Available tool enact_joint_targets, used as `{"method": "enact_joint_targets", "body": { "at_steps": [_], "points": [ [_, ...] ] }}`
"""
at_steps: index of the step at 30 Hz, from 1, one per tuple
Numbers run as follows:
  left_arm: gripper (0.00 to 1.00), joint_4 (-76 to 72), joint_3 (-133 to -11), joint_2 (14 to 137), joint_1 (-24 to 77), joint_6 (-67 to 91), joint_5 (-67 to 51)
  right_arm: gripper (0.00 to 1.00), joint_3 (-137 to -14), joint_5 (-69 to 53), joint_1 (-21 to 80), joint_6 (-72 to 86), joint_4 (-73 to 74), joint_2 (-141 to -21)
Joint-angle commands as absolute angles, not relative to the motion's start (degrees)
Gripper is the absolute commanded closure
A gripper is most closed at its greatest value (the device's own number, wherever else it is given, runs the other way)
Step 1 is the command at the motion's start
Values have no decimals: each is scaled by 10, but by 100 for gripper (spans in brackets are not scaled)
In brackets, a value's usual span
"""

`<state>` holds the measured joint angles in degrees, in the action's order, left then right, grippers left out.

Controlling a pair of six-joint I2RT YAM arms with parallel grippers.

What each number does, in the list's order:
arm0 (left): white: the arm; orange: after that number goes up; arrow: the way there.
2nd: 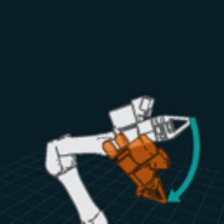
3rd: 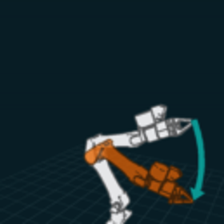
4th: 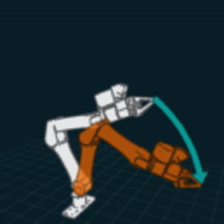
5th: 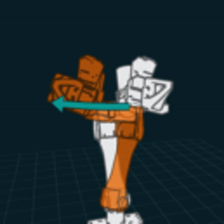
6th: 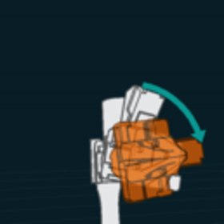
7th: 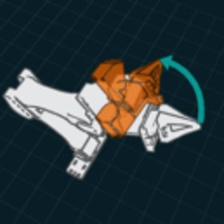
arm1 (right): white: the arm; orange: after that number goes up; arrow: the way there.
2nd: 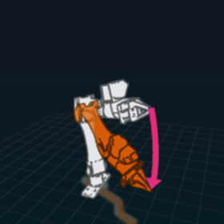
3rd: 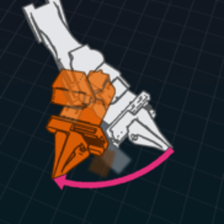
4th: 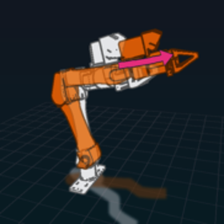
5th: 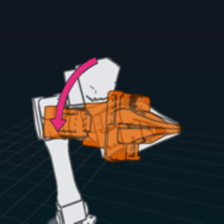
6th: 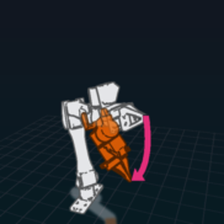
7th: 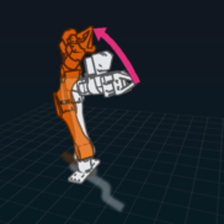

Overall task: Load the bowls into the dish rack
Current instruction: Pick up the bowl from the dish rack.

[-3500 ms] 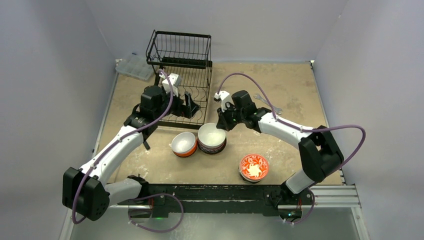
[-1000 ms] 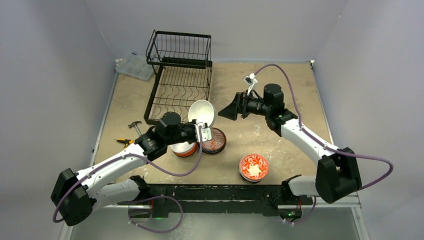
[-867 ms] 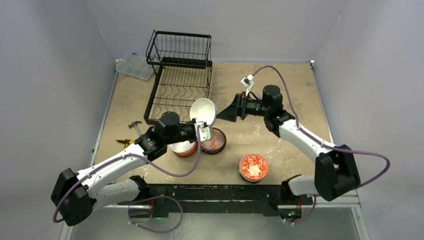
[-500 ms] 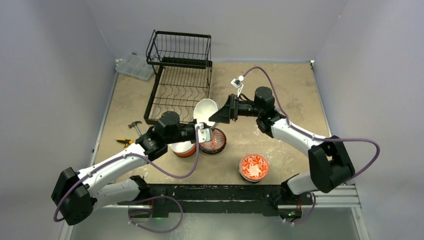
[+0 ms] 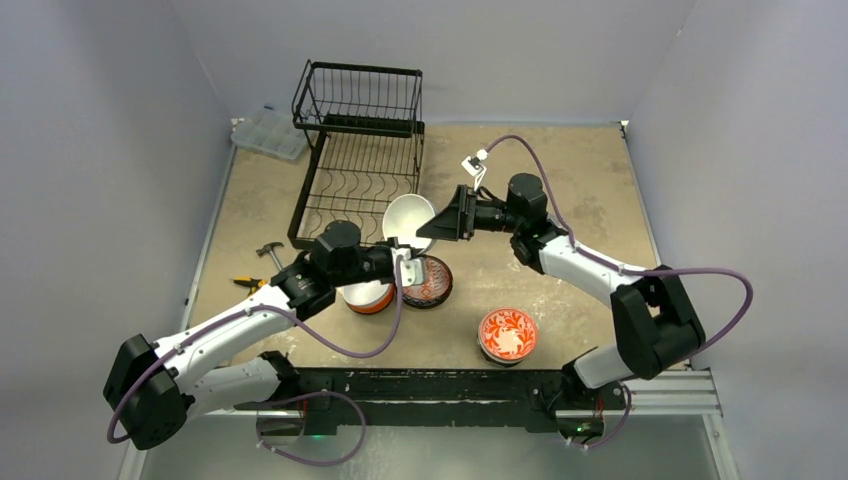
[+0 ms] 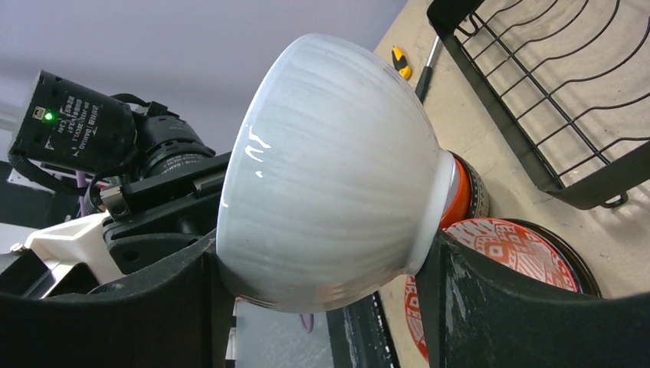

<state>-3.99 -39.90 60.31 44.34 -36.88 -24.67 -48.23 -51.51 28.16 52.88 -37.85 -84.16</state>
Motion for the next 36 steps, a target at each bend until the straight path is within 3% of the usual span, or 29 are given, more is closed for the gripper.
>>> {"method": "enact_joint_targets", "body": {
  "at_steps": [1, 4, 7, 9, 20, 24, 27, 30, 36],
  "points": [
    [100, -47, -432, 605, 446, -388, -247, 100, -505, -556, 293, 548, -450, -837],
    [96, -47, -432, 606, 446, -381, -235, 100, -507, -559, 293, 529, -425, -838],
    [72, -60, -427, 604, 446, -368, -218, 100, -512, -552, 290, 505, -393, -840],
    [64, -72, -421, 601, 446, -356, -209, 100, -517, -542, 286, 490, -368, -842],
    [34, -164, -378, 570, 445, -281, -149, 100, -540, -497, 230, 398, -230, -837],
    [21, -185, -378, 574, 446, -205, -68, 100, -537, -466, 216, 372, -196, -829],
    [3, -170, -395, 583, 444, -136, 24, 100, -542, -434, 215, 346, -161, -819],
    [1, -122, -433, 609, 428, -59, 93, 100, -545, -400, 214, 326, -134, -810],
    [1, 17, -533, 695, 324, 68, 57, 100, -560, -348, 213, 293, -85, -800]
  ]
}}
